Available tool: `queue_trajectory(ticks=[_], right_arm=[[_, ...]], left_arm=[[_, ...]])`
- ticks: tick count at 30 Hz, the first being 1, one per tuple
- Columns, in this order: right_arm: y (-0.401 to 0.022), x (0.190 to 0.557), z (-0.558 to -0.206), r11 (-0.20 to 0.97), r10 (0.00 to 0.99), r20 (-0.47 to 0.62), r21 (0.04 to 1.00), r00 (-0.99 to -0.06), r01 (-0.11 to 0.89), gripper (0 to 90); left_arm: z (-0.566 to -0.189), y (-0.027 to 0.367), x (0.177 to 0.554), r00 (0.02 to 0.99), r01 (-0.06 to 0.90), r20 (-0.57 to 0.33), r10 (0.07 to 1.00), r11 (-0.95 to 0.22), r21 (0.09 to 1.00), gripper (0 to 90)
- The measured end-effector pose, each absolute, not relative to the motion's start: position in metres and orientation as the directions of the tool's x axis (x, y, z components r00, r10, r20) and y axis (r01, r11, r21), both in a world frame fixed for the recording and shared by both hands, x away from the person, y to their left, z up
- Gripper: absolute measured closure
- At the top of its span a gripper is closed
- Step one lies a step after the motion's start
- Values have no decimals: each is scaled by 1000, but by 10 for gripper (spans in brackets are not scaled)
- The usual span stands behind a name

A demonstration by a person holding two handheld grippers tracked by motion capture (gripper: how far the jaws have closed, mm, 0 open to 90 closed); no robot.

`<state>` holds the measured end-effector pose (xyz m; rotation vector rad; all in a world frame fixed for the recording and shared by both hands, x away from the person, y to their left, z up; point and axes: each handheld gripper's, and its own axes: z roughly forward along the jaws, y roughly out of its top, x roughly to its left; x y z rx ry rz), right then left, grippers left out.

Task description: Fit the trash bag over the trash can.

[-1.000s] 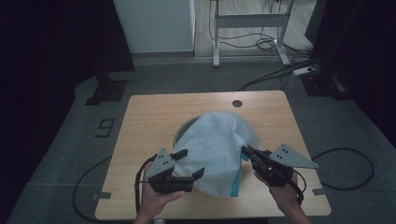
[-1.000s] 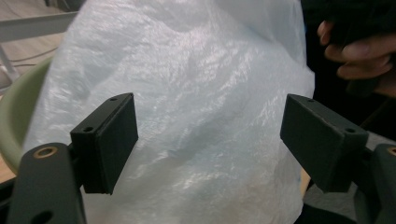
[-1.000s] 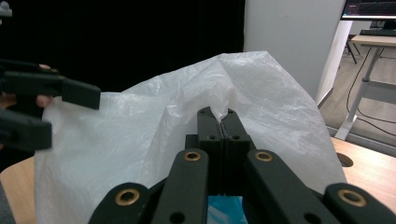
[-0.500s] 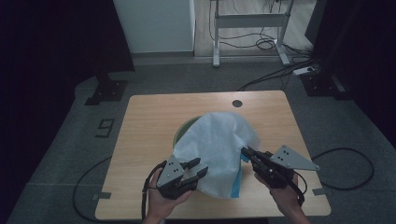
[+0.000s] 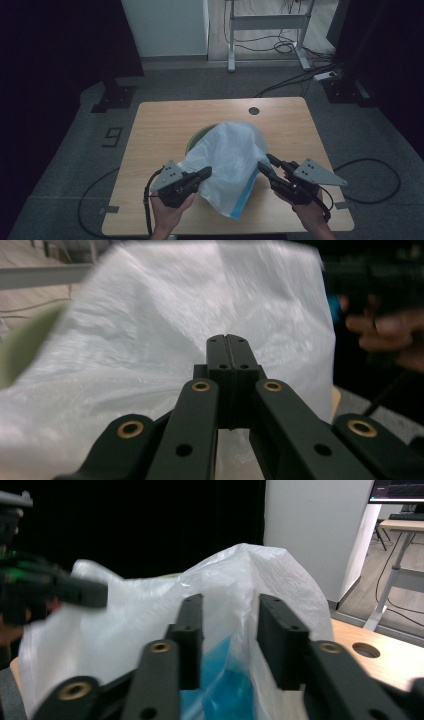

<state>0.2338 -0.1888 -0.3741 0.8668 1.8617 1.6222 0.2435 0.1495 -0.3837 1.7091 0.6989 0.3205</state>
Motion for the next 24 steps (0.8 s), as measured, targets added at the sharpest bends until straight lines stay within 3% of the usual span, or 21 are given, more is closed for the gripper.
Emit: queue_trajectory(ticks=[4, 11, 15, 18, 21, 24], right_arm=[[-196, 231, -382, 79, 754, 42, 985, -655, 155, 482], [-198, 227, -403, 90, 740, 70, 975, -668, 202, 439], [-191, 223, -419, 81, 732, 93, 972, -675, 222, 353], [-187, 220, -431, 81, 732, 107, 967, -673, 242, 336], [-185, 222, -441, 83, 738, 114, 963, -665, 257, 442], [-187, 223, -444, 85, 752, 100, 966, -652, 246, 701]], left_arm=[[-380, 159, 245, 763, 275, -170, 623, -76, 958, 900], [-379, 166, 247, 741, 273, -185, 646, -37, 961, 900], [-379, 168, 248, 729, 281, -200, 654, -20, 959, 900], [-379, 168, 250, 727, 285, -202, 656, -21, 958, 900], [-378, 169, 250, 725, 288, -205, 658, -19, 958, 900], [-379, 171, 249, 725, 288, -206, 657, -18, 957, 900]])
